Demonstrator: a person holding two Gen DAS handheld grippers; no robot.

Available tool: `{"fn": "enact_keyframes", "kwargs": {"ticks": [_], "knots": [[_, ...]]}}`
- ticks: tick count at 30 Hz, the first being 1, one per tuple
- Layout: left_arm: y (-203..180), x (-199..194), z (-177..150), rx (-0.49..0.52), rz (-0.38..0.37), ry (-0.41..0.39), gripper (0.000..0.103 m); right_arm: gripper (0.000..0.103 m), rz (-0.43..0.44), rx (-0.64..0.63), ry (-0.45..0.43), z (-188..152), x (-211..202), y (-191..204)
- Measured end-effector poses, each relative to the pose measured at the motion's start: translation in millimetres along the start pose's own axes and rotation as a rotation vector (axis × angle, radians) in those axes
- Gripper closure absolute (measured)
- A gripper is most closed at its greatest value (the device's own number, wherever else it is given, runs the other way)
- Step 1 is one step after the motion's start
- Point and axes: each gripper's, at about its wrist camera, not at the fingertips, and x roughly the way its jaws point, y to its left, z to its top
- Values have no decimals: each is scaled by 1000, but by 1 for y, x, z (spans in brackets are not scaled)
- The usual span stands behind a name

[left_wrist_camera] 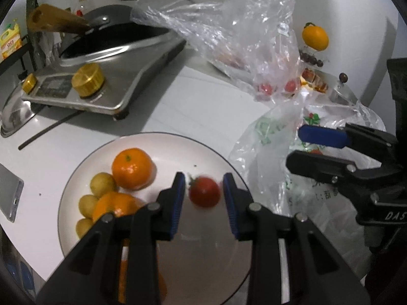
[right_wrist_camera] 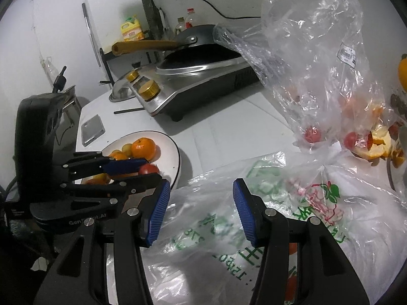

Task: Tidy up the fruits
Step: 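Lower the left gripper's red tomato onto the plate and open it, then move both open grippers from the plate to the tomatoes on the bag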

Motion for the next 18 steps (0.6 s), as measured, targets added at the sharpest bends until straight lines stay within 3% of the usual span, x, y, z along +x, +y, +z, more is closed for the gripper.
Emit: {"fn": "enact_keyframes", "kwargs": {"ticks": [8, 18], "knots": [[1, 7, 1, -16, 10, 31, 71, 49, -5, 11, -2, -1, 4, -6], [1, -4, -3, -16, -3, 14, 66, 49, -7, 8, -1, -2, 1, -5]]}}
